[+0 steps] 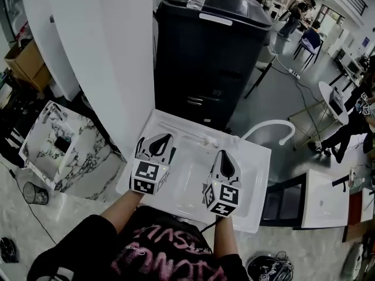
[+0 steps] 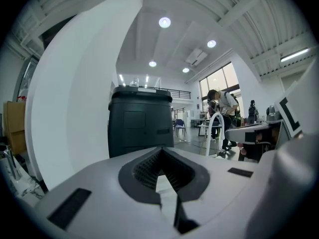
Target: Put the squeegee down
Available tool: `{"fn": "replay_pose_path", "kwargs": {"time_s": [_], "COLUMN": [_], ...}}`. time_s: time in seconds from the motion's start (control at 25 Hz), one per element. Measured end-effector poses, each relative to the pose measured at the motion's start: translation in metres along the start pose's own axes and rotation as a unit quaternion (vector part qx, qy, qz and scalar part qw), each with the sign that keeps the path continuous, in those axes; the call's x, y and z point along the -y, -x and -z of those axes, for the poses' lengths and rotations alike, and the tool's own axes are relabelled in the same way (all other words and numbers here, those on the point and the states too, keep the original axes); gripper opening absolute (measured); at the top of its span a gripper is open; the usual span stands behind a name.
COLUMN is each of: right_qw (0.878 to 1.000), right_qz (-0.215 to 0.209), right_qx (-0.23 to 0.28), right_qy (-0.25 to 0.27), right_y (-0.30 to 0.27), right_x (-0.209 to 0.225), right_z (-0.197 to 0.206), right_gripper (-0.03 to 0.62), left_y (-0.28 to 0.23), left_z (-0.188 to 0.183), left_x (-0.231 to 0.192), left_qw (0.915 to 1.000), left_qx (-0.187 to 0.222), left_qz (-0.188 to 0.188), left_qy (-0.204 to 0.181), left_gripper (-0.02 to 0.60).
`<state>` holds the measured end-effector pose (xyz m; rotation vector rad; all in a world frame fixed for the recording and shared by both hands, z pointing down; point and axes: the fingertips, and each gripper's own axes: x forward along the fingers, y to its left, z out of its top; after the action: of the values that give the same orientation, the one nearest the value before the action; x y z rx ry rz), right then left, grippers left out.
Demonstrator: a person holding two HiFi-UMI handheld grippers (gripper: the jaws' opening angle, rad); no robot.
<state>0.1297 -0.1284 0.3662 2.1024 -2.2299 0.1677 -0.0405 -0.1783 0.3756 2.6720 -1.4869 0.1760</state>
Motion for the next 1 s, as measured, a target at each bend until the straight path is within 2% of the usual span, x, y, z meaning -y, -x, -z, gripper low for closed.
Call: {"fn": "replay_pose_path", "kwargs": {"time_s": [0.2, 1.0], "right_qw": [1.0, 1.0], "right_qz": [0.001, -0.005], "right_qx": [0.0, 0.004], "right_qy": [0.002, 0.0], "right_y": [0.001, -0.008], "right_x": [0.001, -0.003], "right_z": [-0.001, -0.002], "right_gripper": [0.021, 0.021], "left_y": [0.0, -0.004], "left_z": [-0.007, -0.003], "left_x": [-0.001, -0.014], "left_qw": [0.9999, 0.9999], "left_qx": [0.013, 0.007], "left_qz": [-0.005, -0.003], "left_qy": [0.001, 0.013], "left_gripper": [0.011, 0.009]}}
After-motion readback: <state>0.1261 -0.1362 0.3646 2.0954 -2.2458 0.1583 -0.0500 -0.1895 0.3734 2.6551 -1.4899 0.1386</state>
